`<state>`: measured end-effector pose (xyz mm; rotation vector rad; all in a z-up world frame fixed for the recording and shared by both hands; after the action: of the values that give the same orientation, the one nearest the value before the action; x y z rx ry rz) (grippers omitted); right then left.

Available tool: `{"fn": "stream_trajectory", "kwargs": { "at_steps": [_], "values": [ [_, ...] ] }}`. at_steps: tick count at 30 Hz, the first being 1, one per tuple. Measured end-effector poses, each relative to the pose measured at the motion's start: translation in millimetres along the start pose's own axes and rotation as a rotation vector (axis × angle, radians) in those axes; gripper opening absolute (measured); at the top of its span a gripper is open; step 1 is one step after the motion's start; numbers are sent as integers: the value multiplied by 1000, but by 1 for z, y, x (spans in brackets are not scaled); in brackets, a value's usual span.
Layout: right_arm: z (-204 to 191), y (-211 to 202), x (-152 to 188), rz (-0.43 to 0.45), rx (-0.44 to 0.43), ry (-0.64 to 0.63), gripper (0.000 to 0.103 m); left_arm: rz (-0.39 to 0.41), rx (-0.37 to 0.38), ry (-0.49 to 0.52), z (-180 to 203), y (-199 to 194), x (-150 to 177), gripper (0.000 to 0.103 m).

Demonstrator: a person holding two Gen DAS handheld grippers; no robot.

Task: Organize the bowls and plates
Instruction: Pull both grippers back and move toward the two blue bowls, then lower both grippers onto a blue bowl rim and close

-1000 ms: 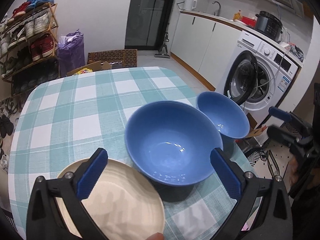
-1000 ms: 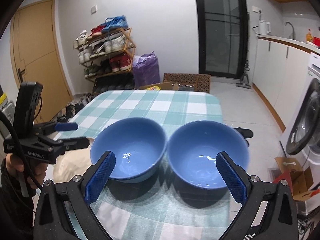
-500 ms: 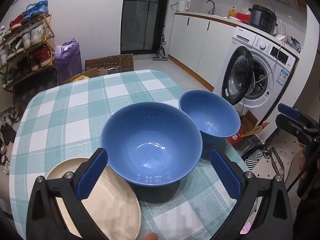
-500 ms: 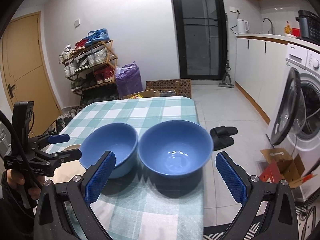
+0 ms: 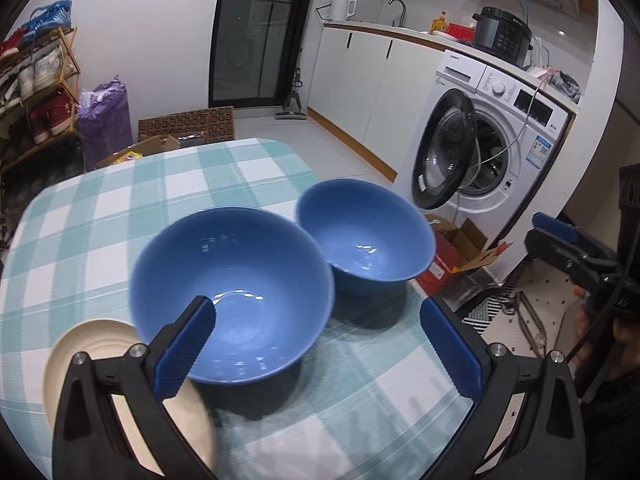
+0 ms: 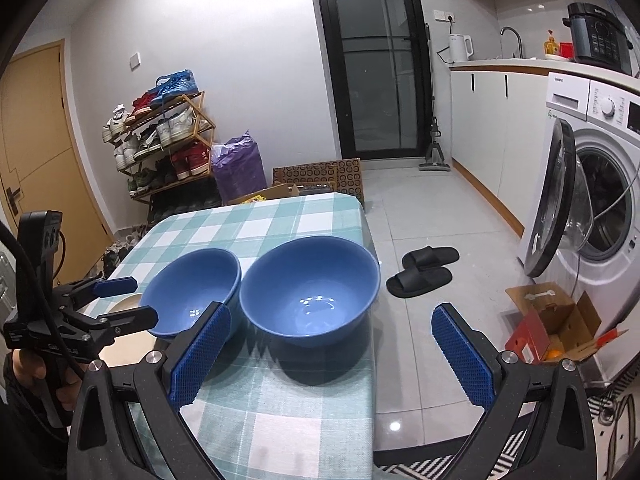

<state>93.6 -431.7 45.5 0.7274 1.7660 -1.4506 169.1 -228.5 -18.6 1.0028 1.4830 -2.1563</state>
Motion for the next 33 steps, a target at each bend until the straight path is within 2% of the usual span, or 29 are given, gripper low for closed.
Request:
{"fn": "stream_trajectory", "kwargs": {
  "at_steps": [5, 7, 12, 22, 27, 33],
  "values": [
    [11, 3, 4, -1, 3, 18, 102, -12, 36, 4, 18, 9, 1, 100],
    [15, 5, 7, -8, 3, 28, 102, -18, 48, 13, 24, 13, 2, 92],
    [25, 15, 12, -23, 3, 48, 102, -39, 67, 9, 34, 22, 4, 84],
    [37, 31, 19, -48, 8, 82, 102, -84, 158, 7, 58, 28, 13, 47],
    [40, 39, 21, -62, 12, 93, 102, -92, 168, -9, 62, 34, 11, 47],
    [45, 57, 24, -92, 18, 116, 102, -150, 137, -38, 62, 53, 20, 46]
  ]
}}
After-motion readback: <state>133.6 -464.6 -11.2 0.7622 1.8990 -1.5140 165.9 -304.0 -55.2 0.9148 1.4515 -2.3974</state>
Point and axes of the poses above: each gripper's, at about its wrist camera, not at the fingertips, and y roughly the way its jaws point, z to its right, x to its underside, the point moved 9 cm from there along y, roughly the way its jaws point, and after that the axes turned 1 degree about -x, right-handed, at the moved point
